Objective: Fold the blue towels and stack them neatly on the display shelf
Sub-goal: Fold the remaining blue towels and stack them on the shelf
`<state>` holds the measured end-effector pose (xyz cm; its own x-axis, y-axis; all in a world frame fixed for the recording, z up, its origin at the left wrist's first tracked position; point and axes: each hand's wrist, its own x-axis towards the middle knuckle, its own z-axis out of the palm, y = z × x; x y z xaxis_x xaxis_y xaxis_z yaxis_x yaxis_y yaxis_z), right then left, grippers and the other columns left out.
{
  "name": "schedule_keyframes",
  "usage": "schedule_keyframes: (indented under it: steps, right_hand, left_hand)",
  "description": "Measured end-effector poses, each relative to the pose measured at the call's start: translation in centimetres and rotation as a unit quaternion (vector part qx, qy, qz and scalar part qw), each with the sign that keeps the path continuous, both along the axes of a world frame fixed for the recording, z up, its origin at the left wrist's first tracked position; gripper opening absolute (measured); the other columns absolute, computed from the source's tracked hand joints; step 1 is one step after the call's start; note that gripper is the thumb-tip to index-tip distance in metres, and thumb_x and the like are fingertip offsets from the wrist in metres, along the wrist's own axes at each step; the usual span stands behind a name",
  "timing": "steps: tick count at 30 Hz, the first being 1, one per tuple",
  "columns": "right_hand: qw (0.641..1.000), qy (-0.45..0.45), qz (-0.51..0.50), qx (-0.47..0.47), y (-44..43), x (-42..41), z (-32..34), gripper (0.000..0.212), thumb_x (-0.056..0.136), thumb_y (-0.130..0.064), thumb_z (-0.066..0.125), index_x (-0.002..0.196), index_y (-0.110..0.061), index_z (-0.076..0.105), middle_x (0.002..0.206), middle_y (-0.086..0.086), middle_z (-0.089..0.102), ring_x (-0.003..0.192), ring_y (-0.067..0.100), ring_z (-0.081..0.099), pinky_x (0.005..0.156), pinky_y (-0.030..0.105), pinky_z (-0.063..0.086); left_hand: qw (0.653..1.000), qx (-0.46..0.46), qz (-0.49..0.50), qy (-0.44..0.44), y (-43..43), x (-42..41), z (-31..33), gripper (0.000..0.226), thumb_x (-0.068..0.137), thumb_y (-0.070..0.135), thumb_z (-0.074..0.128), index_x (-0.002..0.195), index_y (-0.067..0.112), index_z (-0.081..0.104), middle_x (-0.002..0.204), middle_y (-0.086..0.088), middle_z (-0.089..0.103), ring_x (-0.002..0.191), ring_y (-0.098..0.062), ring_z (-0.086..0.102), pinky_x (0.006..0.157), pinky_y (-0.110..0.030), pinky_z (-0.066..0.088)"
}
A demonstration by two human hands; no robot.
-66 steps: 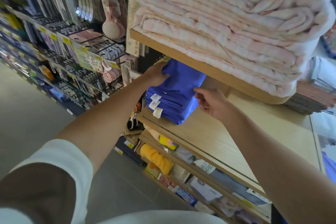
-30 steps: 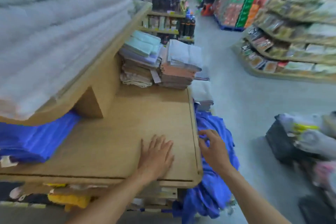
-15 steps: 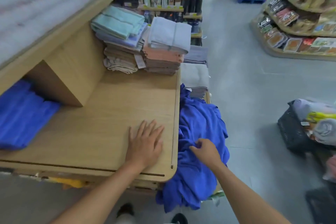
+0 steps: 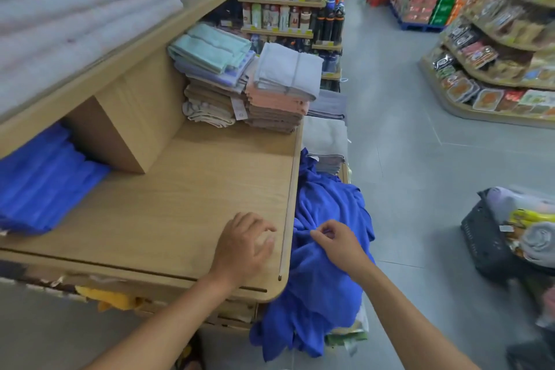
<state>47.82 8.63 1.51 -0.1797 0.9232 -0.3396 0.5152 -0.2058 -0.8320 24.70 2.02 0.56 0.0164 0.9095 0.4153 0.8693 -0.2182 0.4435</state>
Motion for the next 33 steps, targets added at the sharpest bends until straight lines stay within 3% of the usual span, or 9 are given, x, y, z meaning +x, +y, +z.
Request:
schedule_keyframes:
  steps: [5, 9, 13, 17, 22, 25, 27, 30, 33]
  right_hand:
    - [0.939, 0.320, -0.021, -0.120, -1.1, -1.3, 4.8, 0.018, 0.099, -0.025, 0.066, 0.087, -0.012, 0.067, 0.087, 0.021, 0.061, 0.082, 0.034, 0.060, 0.079, 0.049, 0.051]
    - [0.903, 0.410, 0.002, -0.128, -0.7, -1.6, 6.4, 0.017, 0.098, -0.028, 0.068, 0.092, -0.012, 0.068, 0.091, 0.022, 0.060, 0.076, 0.032, 0.062, 0.072, 0.036, 0.057]
    - [0.976, 0.202, -0.082, -0.031, 1.5, 0.1, 3.0, 0.015, 0.101, -0.030, 0.060, 0.105, -0.021, 0.071, 0.117, 0.008, 0.072, 0.094, 0.019, 0.070, 0.076, 0.028, 0.055]
    - [0.997, -0.043, 0.060, -0.001, 1.2, 2.0, -2.8, 0.056, 0.092, -0.025, 0.073, 0.143, -0.024, 0.050, 0.134, -0.011, 0.049, 0.119, 0.015, 0.055, 0.094, 0.027, 0.046]
    - [0.994, -0.099, 0.010, 0.045, 0.7, 1.7, -6.3, 0.025, 0.092, -0.029, 0.071, 0.083, -0.015, 0.051, 0.078, 0.000, 0.057, 0.074, 0.025, 0.055, 0.064, 0.033, 0.043]
    - [0.989, -0.133, -0.042, 0.046, 0.8, 2.1, -6.8, 0.025, 0.096, -0.022, 0.060, 0.076, -0.019, 0.045, 0.072, 0.000, 0.057, 0.071, 0.025, 0.056, 0.067, 0.042, 0.047]
    - [0.988, -0.142, -0.054, 0.015, 0.7, 2.5, -7.2, 0.025, 0.095, -0.021, 0.057, 0.076, -0.017, 0.042, 0.072, 0.002, 0.054, 0.065, 0.023, 0.052, 0.066, 0.041, 0.047]
    - [0.989, -0.146, -0.029, -0.012, 0.5, 2.4, -6.7, 0.017, 0.089, -0.023, 0.065, 0.094, -0.018, 0.049, 0.097, 0.010, 0.061, 0.076, 0.023, 0.059, 0.074, 0.045, 0.052]
    - [0.978, -0.172, -0.026, 0.115, 0.7, 1.2, -5.5, 0.079, 0.079, -0.024, 0.076, 0.148, -0.019, 0.038, 0.151, 0.008, 0.039, 0.125, 0.030, 0.053, 0.095, 0.052, 0.052]
  left_hand:
    - [0.994, -0.103, -0.017, 0.020, -1.5, 5.5, 3.2, 0.063, 0.073, 0.092, 0.046, 0.102, 0.038, 0.060, 0.090, 0.017, 0.061, 0.086, -0.007, 0.055, 0.071, -0.029, 0.046]
    - [0.970, -0.157, 0.005, -0.185, -1.4, 6.5, 4.5, 0.029, 0.078, 0.058, 0.058, 0.103, 0.044, 0.056, 0.091, 0.018, 0.065, 0.090, -0.004, 0.062, 0.070, -0.029, 0.052]
    - [0.849, -0.155, 0.009, -0.505, -0.7, 4.4, 6.1, 0.027, 0.082, 0.026, 0.061, 0.108, 0.027, 0.070, 0.103, 0.002, 0.077, 0.098, -0.021, 0.071, 0.087, -0.034, 0.054]
    - [0.673, -0.144, 0.072, -0.722, 0.5, -0.3, 9.1, 0.027, 0.088, 0.023, 0.055, 0.105, 0.011, 0.073, 0.104, -0.016, 0.073, 0.096, -0.031, 0.067, 0.081, -0.038, 0.051]
    - [0.544, -0.024, 0.064, -0.836, 0.9, -7.6, 13.5, 0.028, 0.095, 0.027, 0.045, 0.105, 0.016, 0.069, 0.103, -0.007, 0.076, 0.095, -0.025, 0.073, 0.089, -0.033, 0.057]
    - [0.565, 0.087, 0.094, -0.815, 0.0, -12.3, 14.8, 0.019, 0.076, 0.020, 0.057, 0.089, 0.014, 0.069, 0.089, -0.006, 0.075, 0.087, -0.022, 0.074, 0.079, -0.027, 0.059]
    - [0.644, 0.097, 0.164, -0.741, -0.4, -14.8, 14.5, 0.020, 0.079, 0.021, 0.051, 0.076, 0.015, 0.071, 0.075, -0.002, 0.072, 0.081, -0.019, 0.072, 0.069, -0.021, 0.057]
    - [0.818, -0.012, 0.422, -0.390, -0.3, -18.4, 11.1, 0.016, 0.092, 0.020, 0.054, 0.102, 0.011, 0.060, 0.081, -0.002, 0.061, 0.090, -0.025, 0.064, 0.062, -0.026, 0.047]
    - [0.893, -0.223, 0.381, -0.094, -0.9, -19.5, 7.0, 0.066, 0.087, 0.024, 0.068, 0.144, 0.015, 0.037, 0.127, -0.020, 0.058, 0.116, -0.040, 0.058, 0.092, -0.045, 0.049]
